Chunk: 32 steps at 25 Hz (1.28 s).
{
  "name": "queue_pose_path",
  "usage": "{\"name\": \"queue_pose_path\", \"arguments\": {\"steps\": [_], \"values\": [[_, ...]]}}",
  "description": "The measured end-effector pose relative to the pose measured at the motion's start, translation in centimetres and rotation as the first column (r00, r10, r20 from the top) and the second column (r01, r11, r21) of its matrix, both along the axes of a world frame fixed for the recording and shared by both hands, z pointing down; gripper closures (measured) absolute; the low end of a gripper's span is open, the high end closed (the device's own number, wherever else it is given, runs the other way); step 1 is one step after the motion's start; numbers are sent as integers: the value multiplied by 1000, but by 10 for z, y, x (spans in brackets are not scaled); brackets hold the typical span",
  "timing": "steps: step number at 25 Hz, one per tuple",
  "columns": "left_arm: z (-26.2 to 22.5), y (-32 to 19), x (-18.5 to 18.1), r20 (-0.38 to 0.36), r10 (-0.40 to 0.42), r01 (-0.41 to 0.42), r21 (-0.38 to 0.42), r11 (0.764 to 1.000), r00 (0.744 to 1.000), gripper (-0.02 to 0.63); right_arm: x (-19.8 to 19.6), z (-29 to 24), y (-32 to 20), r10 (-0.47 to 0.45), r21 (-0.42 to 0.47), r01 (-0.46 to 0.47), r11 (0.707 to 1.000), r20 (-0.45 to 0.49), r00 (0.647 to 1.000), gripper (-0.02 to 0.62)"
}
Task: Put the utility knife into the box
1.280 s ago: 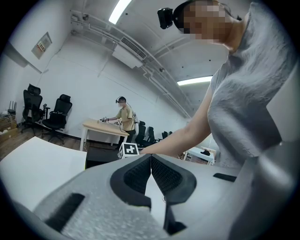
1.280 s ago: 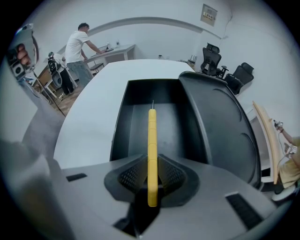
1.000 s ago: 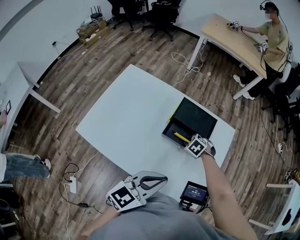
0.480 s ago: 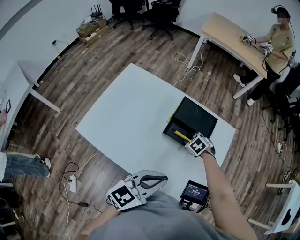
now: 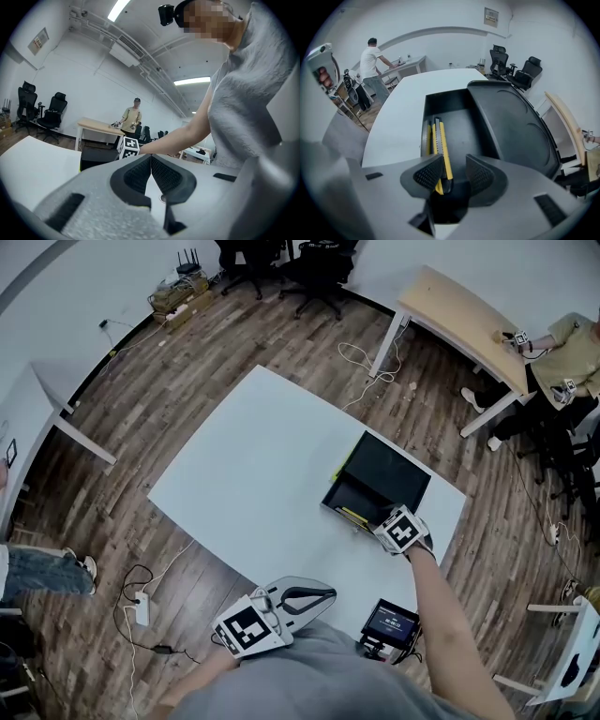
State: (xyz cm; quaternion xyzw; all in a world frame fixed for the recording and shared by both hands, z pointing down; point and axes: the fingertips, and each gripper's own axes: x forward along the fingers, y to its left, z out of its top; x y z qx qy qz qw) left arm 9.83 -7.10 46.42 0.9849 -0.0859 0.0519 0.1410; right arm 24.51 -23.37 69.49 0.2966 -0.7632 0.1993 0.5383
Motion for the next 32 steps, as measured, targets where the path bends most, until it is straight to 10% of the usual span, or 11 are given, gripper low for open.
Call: {"name": "queue_pose_path", "arguments": {"steps": [32], "values": [[-8,20,-10,-25,84,-83,41,996,996,588,-8,-72,21,14,180,-15,984,9,1000,459]]}}
